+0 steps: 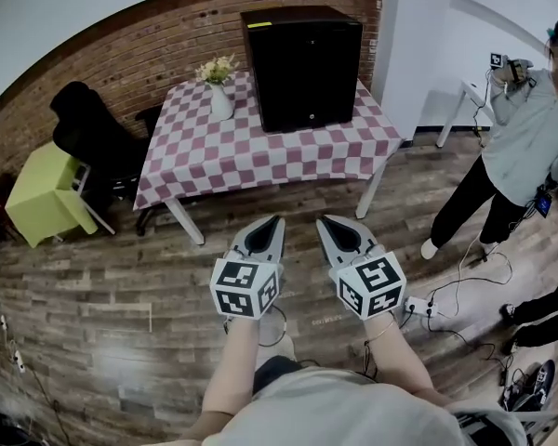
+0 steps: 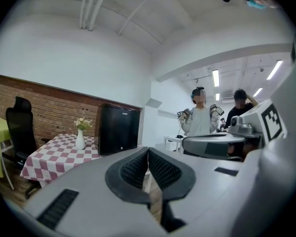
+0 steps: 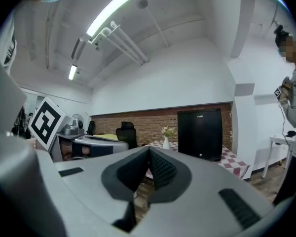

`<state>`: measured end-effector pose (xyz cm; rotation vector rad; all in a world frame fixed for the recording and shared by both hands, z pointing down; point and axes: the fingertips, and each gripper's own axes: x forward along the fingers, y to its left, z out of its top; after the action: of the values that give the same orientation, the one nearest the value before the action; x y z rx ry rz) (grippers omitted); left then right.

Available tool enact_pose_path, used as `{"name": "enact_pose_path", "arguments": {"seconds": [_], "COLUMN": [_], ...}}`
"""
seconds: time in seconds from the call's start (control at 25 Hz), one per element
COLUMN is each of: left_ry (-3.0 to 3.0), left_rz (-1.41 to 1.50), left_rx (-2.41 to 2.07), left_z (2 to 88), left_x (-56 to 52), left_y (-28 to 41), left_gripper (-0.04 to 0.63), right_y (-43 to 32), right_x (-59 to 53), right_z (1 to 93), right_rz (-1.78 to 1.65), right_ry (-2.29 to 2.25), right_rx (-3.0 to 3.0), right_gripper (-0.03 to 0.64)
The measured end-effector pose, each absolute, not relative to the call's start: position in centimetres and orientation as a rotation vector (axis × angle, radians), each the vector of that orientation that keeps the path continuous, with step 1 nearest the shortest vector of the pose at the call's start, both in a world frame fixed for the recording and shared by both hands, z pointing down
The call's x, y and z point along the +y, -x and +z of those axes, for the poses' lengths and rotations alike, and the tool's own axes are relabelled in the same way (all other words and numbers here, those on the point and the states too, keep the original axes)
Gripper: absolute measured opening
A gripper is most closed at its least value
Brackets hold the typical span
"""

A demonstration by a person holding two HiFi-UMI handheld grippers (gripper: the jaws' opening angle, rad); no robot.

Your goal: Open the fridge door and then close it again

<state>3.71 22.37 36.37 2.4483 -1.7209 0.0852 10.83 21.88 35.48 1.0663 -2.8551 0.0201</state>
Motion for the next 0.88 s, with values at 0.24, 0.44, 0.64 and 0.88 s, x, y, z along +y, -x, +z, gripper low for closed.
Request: {"name": "enact_pose_path", "arguments": {"seconds": [0.24,0.44,0.64,0.88], "left_ry": [-2.506,-2.527,-2.525,-2.515], "left_rz": [0.103,0.108,0.102,0.119], "left_rx": [-1.678,-1.647,-1.619,-1.621], "left_z": [35.2,35.6,36.4,37.2], "left_x": [17.2,14.4,12.6,10.2], "left_y": [0.9,3.4,4.8,6.1], "left_gripper": [0.006,0.006,0.006,0.008], "right_y": [-6.4,-3.3,-1.8,-0.2], "right_x": [16.7,14.2,12.4,9.7], "right_z": [34.5,34.9,35.9,36.7], "right_rz": [0.014,0.015,0.04,0.057], "right_ry": [-1.149,-1.163,-1.162,-1.134], "right_rx": [-2.836,-2.818,-2.79,-2.793], "right_gripper": [-0.002,-0.002,-0.002,-0.002]}}
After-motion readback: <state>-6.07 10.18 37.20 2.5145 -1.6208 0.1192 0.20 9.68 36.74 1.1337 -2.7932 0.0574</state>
